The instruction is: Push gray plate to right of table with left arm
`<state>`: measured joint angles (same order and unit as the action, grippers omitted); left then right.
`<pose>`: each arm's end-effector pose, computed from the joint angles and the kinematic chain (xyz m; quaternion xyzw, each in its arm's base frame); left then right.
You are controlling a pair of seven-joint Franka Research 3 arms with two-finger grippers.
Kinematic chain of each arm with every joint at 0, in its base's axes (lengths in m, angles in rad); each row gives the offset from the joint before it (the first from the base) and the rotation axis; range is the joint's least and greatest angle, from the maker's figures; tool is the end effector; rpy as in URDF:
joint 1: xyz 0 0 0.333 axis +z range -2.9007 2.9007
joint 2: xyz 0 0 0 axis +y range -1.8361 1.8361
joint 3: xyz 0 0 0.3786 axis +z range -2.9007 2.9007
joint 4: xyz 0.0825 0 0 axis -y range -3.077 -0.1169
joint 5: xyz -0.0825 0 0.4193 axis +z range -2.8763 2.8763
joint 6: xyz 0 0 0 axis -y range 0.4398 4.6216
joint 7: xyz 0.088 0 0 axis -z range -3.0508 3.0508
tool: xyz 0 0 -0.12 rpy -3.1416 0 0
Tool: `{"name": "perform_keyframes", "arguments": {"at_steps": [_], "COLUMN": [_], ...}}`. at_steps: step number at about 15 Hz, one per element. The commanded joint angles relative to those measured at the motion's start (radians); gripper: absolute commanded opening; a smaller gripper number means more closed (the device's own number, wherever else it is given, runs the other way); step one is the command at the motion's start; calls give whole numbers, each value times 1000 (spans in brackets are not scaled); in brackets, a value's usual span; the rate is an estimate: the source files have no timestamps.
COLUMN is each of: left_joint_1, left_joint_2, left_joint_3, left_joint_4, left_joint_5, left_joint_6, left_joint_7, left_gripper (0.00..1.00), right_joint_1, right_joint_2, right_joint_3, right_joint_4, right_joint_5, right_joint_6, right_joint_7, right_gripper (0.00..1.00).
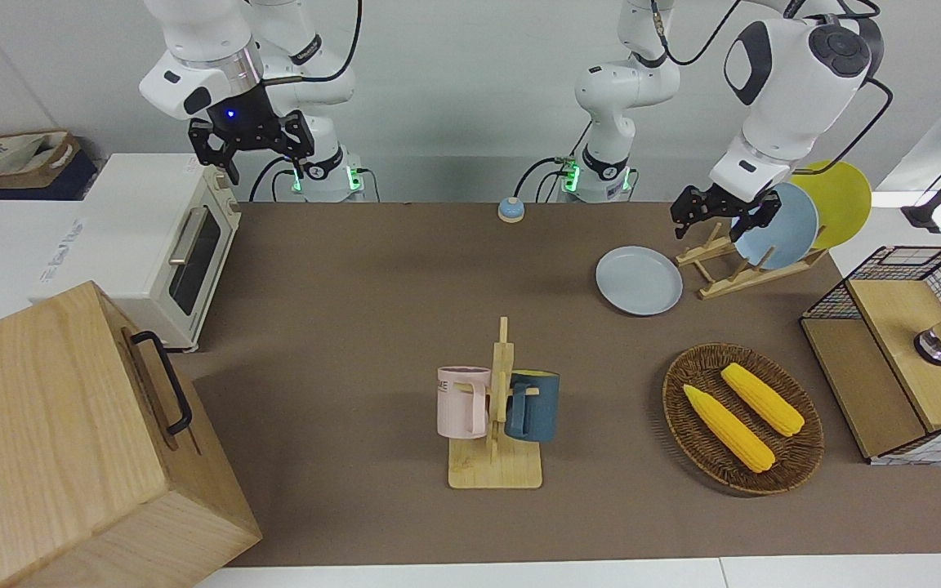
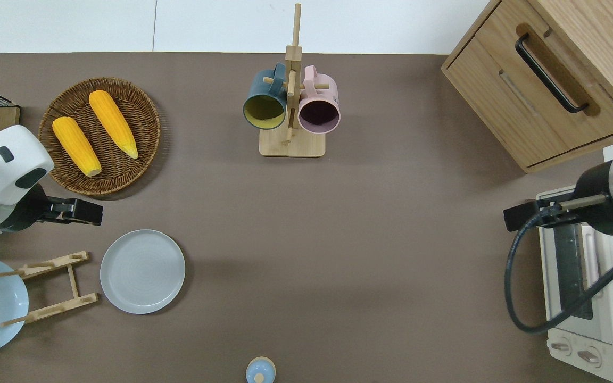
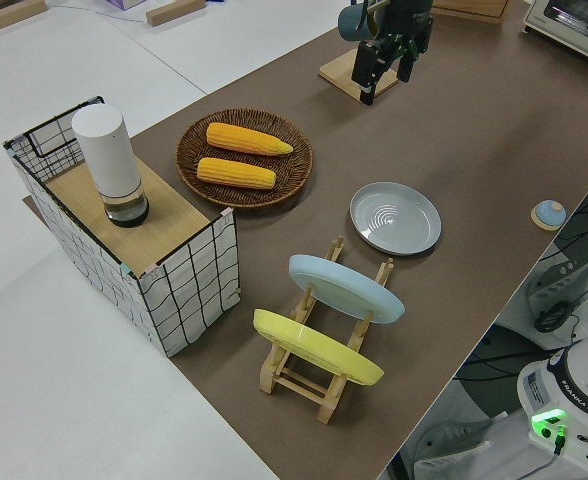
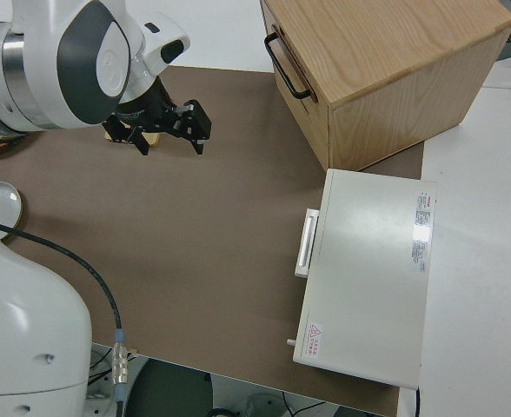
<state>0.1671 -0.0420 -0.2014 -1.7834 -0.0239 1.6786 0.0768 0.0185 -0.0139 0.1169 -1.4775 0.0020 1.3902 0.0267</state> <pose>0.5738 -0.0245 0.5991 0.9980 -0.0536 -0.0316 0.0083 0.5590 0.0770 0.7134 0.9978 0.0544 -0.0366 0.0028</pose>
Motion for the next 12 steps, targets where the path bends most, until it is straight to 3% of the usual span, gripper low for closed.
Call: {"name": "perform_keyframes", "arguments": {"at_steps": [1,12], "left_joint_1": [5,9], "left_joint_2": [-3,-1], "left_joint_3": [0,2], "left_joint_4": [2,1], "left_joint_5": [-8,-8], "left_joint_6": [-46,-56], "left_joint_7": [2,-2], "left_gripper": [1000,1000], "right_joint_1": [-20,-20], "right_joint_2": [-3,-3], "right_joint_3": [13,13], "right_joint_4": [8,8], "right_joint_5": [4,4], "right_joint_6": [-17,-16], "right_joint_7": [2,2], "right_gripper": [983,983]}}
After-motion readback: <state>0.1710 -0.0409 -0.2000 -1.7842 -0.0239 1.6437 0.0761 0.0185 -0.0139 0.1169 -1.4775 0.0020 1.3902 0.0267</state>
